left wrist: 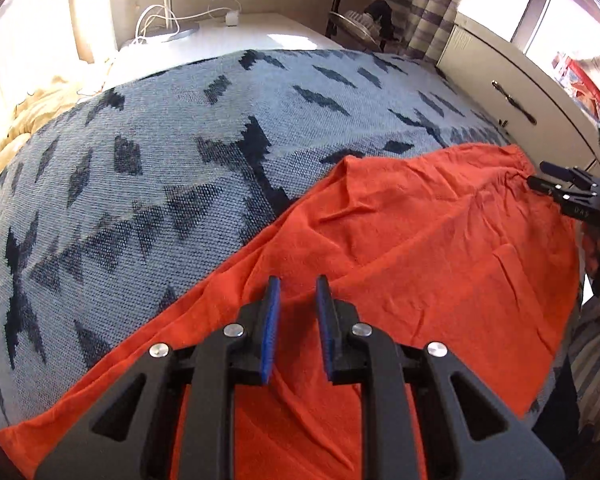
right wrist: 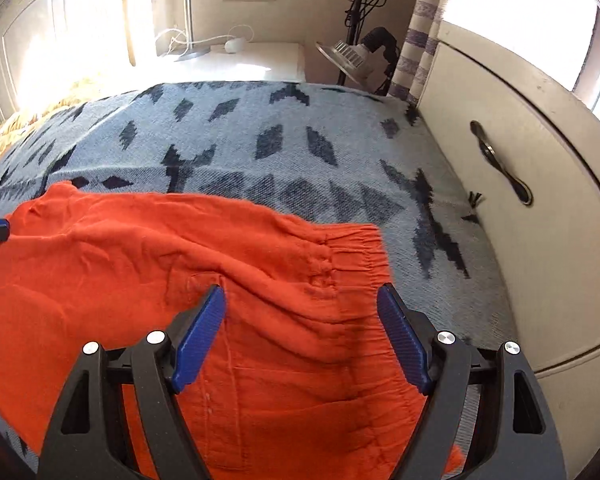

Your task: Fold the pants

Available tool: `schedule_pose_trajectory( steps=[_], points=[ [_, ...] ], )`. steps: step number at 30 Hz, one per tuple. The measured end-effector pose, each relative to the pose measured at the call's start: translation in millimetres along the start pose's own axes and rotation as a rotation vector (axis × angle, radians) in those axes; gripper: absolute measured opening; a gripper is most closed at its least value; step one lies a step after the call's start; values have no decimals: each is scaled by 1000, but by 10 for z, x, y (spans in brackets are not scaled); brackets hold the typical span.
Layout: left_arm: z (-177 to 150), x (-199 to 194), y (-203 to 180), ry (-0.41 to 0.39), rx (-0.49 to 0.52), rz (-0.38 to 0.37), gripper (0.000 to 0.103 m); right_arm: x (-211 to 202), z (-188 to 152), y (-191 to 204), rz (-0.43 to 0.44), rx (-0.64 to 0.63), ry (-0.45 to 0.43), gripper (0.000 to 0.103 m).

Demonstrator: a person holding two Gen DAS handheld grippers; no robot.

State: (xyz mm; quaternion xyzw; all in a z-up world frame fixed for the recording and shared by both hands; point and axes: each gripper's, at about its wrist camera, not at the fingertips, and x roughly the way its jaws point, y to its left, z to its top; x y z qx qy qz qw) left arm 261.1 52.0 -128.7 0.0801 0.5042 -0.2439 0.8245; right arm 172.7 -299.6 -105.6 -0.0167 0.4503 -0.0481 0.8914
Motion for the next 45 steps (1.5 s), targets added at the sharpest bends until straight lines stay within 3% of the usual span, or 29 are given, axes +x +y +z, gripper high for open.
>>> schedule_pose_trajectory(
  steps=[2, 4, 7, 8, 9, 11, 15, 20, 24, 27, 28, 30, 35, 40, 45],
  points=[
    [34, -7, 160, -24, -27, -1, 9, -121, -30, -298, -30, 69, -35, 76],
    [74, -72, 380, -53, -82, 130, 9, -205, -77, -560, -23, 117, -44, 76],
    [151, -208, 523, -90, -165, 86, 8, -215, -107, -770, -9, 118, -37, 76],
    [187, -274, 424, -120, -141, 69, 14, -195, -94, -805, 8, 122, -37, 76],
    [230, -303, 256, -146, -101, 58, 27, -158, -65, -820, 28, 123, -35, 76],
    [323, -310, -140, -194, -23, 18, 44, -38, 12, -750, 71, 93, -23, 76],
    [581, -114, -878, -194, 79, -59, 45, 335, 91, -525, 41, -19, 71, 73],
    [853, 313, -1540, -113, 178, -109, 45, 409, 175, -678, -17, 89, 91, 77],
    [970, 742, -1711, -39, 204, 2, 47, 75, 112, -628, 26, 92, 20, 79],
    [1054, 808, -1474, -57, 75, 135, 47, -173, -9, -539, 59, 96, 8, 81],
    [1054, 740, -1385, -78, 22, 149, 46, -244, -51, -504, 58, 100, 3, 83],
    [983, 527, -1310, -132, -45, 120, 47, -342, -138, -392, 70, 92, 6, 84],
    [475, -21, -1557, -219, -22, 74, 65, -445, -346, -81, 55, 63, 16, 85],
    [-217, -193, -1615, -197, -66, 163, 65, -409, -568, 81, 51, 40, 51, 86],
    [-748, -301, -1420, -149, -212, 258, 65, -394, -777, 144, 14, 0, 61, 87]
  ],
)
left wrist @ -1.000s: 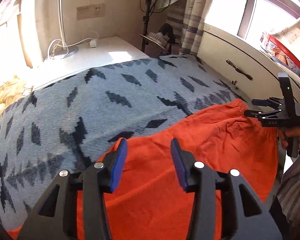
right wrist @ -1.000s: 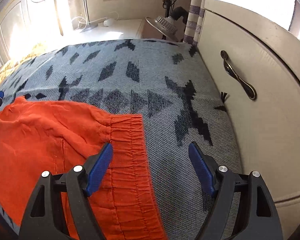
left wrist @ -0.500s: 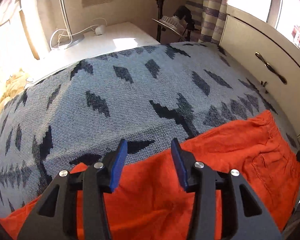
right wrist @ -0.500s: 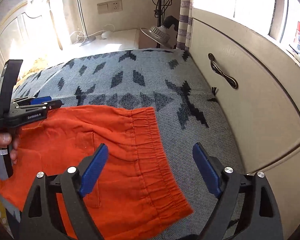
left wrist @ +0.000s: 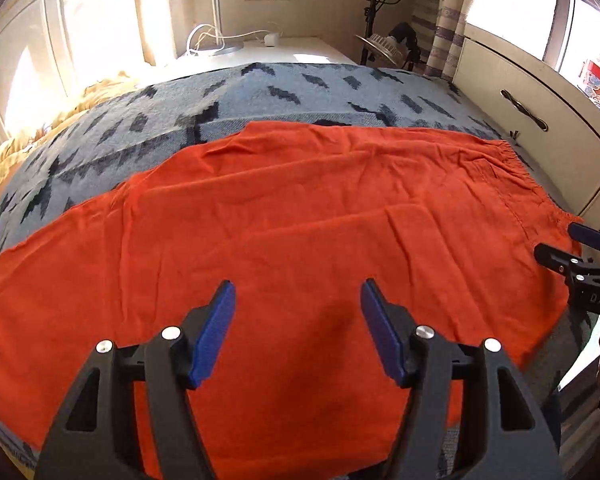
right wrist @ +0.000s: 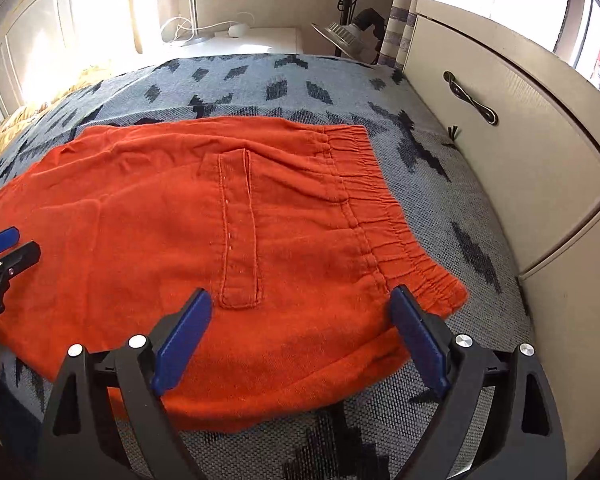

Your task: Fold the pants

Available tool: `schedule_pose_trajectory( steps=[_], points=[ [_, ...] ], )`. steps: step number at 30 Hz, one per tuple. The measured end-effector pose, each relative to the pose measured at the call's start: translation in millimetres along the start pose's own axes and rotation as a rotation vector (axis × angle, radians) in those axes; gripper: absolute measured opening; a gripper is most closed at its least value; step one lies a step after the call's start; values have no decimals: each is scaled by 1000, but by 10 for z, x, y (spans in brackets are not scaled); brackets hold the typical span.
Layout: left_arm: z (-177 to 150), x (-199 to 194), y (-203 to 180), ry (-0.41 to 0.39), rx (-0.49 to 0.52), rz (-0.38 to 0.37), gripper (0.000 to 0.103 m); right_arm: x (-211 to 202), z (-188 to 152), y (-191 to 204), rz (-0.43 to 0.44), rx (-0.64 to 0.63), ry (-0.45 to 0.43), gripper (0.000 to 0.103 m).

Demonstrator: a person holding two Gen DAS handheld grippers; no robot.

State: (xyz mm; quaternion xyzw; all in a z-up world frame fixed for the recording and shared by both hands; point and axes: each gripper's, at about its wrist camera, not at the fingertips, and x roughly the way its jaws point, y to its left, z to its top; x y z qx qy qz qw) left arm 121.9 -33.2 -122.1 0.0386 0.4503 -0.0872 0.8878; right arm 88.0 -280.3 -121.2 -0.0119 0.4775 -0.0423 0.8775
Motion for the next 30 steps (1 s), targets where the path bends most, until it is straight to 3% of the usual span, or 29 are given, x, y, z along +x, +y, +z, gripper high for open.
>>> schedule_pose_trajectory(
  steps=[5, 12, 19, 22, 26, 30],
  points=[
    [-293, -165, 265, 12, -39, 110, 65, -71, -119, 18, -9, -12, -6, 88],
    [-563, -318, 606, 19, -91, 142, 66, -278, -171, 122, 24, 15, -28, 88],
    [-681, -476, 1087, 4, -198, 204, 67, -410, -137, 630, 105, -42, -97, 88],
    [-767, -630, 1379, -25, -259, 224, 67, -323, -111, 834, 160, -61, -75, 88],
    [-865, -745, 1657, -41, -263, 240, 67, -167, -115, 984, 78, -121, -44, 88],
    [-977, -725, 1954, -33, -279, 265, 67, -73, -190, 930, 98, -94, 5, 88]
  ],
)
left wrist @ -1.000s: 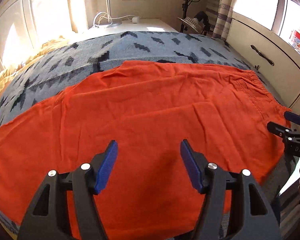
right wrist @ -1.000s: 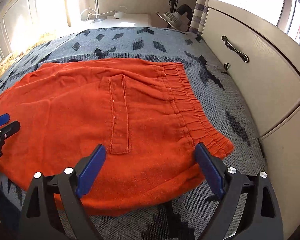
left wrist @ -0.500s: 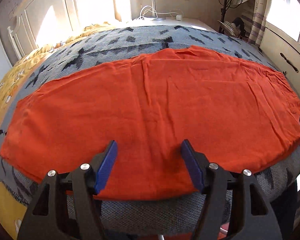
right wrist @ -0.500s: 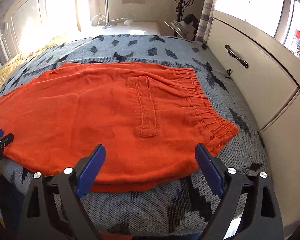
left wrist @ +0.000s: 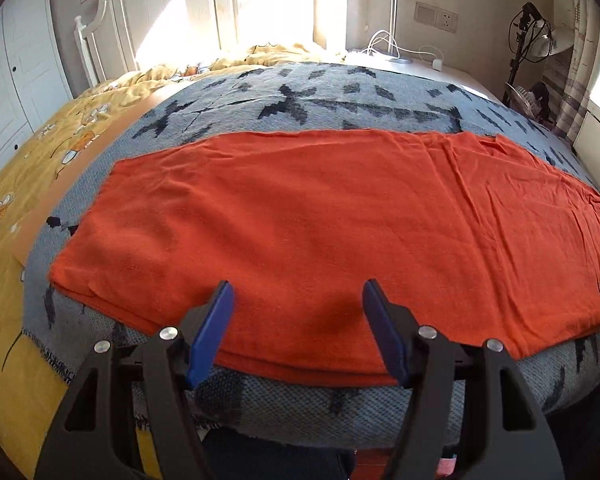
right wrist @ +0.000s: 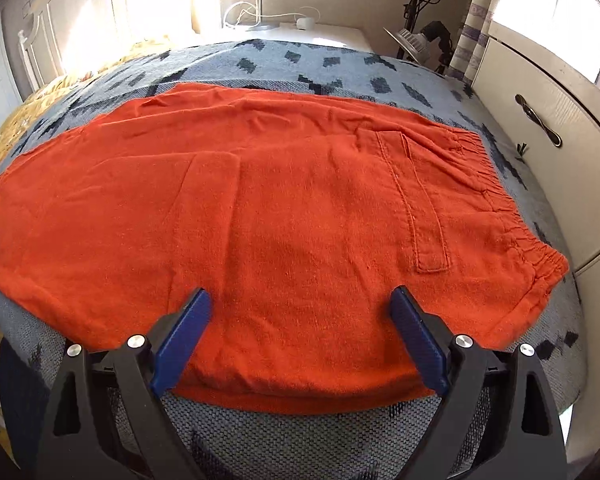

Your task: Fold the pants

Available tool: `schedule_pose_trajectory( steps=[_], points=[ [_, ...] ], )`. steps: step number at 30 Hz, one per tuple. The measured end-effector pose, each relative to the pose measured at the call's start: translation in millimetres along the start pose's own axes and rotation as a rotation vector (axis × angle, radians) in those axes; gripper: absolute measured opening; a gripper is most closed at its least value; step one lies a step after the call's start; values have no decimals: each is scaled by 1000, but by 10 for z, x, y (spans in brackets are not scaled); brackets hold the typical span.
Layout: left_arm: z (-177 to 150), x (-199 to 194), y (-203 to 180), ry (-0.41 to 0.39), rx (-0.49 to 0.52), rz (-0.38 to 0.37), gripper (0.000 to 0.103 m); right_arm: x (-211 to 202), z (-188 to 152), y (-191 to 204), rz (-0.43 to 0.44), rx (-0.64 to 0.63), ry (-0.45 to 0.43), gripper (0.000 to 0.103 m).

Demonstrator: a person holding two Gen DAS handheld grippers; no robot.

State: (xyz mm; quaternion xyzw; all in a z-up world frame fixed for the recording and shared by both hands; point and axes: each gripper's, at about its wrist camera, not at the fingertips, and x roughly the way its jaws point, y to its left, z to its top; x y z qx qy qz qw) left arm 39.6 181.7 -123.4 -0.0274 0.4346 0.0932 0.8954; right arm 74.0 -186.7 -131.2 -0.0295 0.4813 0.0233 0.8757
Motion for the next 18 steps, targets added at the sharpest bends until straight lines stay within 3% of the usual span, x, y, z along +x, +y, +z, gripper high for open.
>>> schedule_pose_trajectory(
  steps=[3, 8, 10, 13, 14, 15, 18],
  points=[
    [-28, 73, 247, -1, -6, 8, 69, -3, -21, 6, 3, -20, 2, 88],
    [-15, -31, 605, -21, -34, -126, 65, -2, -33, 7, 3, -24, 1, 88],
    [-18, -129, 786, -38, -94, -121, 68, 0, -35, -3, 6, -22, 0, 88],
    [-87, -250, 1269, -63, -297, -166, 67, -7, -42, -7, 13, -30, 7, 88],
    [-120, -280, 1416, -69, -344, -149, 60, -15, -54, -13, 18, -35, 8, 88],
    [-147, -313, 1522, -77, -360, -147, 45, -22, -67, -17, 23, -42, 6, 88],
    [-211, -312, 1753, -69, -418, -159, 42, -35, -89, -32, 31, -59, 8, 87]
  ],
)
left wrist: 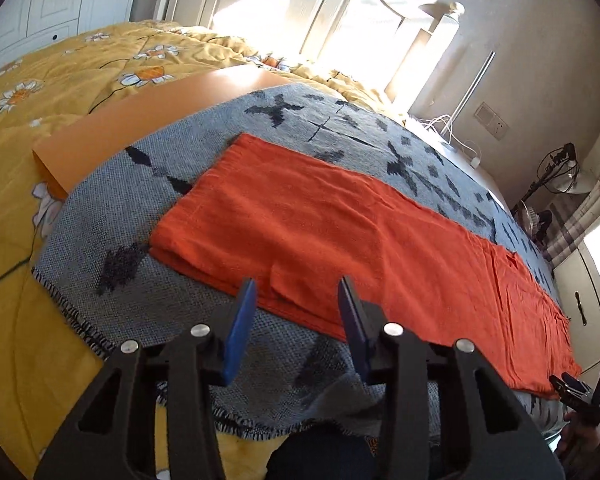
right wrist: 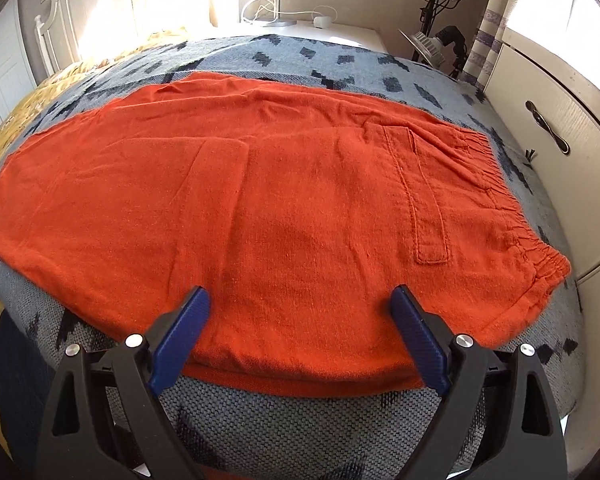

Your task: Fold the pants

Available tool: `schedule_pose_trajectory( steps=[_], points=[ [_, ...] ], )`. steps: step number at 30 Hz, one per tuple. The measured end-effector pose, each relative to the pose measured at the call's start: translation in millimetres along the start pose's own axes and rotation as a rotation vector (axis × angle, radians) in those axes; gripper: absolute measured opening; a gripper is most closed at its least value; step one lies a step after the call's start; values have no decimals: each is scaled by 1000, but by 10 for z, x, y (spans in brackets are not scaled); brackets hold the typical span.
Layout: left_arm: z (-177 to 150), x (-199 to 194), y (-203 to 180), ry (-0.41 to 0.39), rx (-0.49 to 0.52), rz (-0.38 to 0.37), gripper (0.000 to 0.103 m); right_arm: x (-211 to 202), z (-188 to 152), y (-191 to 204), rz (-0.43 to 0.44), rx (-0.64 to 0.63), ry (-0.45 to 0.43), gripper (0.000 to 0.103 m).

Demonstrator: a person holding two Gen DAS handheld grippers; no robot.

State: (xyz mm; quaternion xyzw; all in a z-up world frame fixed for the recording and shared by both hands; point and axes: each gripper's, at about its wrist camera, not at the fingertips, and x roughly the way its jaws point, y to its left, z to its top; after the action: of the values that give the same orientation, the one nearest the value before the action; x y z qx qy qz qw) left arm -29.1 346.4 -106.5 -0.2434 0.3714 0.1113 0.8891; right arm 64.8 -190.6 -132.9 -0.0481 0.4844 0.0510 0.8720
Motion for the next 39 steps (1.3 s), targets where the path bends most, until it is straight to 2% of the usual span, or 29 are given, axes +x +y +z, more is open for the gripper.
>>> schedule_pose_trajectory(
  steps=[3, 5, 8, 9, 11, 12, 15, 17, 19, 21, 24, 27, 29, 32, 34, 36, 39],
  points=[
    [-18, -9, -51, -8, 54, 33, 42, -9, 16, -6, 0, -2, 22, 87],
    [-28, 15, -163, 11, 65, -6, 42, -37, 28, -11, -3, 7, 32, 86],
    [-183, 29, -575, 52, 172, -99, 42, -179, 19, -73, 30, 35, 7, 84],
    [-258, 46, -704, 79, 189, -154, 42, -226, 5, -108, 33, 41, -1, 84],
    [-408, 94, -861, 129, 127, -296, 42, -304, -34, -223, 2, 57, -15, 84],
    [-489, 107, -961, 135, 140, -307, 42, -338, -60, -307, -22, 72, -21, 84],
    [-747, 91, -1336, 92, 337, -192, 42, -423, -154, -688, -87, 159, -32, 85],
    [-863, 66, -1472, 82, 407, -199, 42, -446, -223, -994, -134, 224, -17, 86],
    [-919, 22, -1514, 74, 416, -236, 42, -464, -297, -1285, -141, 296, -12, 86],
    [-1010, -36, -1586, 48, 468, -227, 42, -460, -337, -1536, -84, 383, -11, 86],
    [-1182, -91, -1780, -14, 621, -153, 41, -399, -328, -1717, 18, 472, -17, 86],
    [-1357, -58, -1941, -47, 758, -67, 31, -325, -240, -1701, 60, 482, -20, 84],
    [-1409, -26, -2001, -64, 795, -26, 28, -251, -186, -1646, 61, 465, -3, 80],
    [-1447, 40, -2061, -90, 859, 43, 28, -135, -150, -1580, 82, 443, 30, 55],
    [-1510, 116, -2097, -96, 945, 111, 28, -102, -142, -1536, 51, 417, 36, 38],
    [-1546, 139, -2104, -111, 1006, 166, 28, -134, -136, -1537, 39, 402, 25, 29],
    [-1582, 183, -2150, -117, 1116, 230, 28, -174, -132, -1563, 43, 390, 20, 24]
  ],
)
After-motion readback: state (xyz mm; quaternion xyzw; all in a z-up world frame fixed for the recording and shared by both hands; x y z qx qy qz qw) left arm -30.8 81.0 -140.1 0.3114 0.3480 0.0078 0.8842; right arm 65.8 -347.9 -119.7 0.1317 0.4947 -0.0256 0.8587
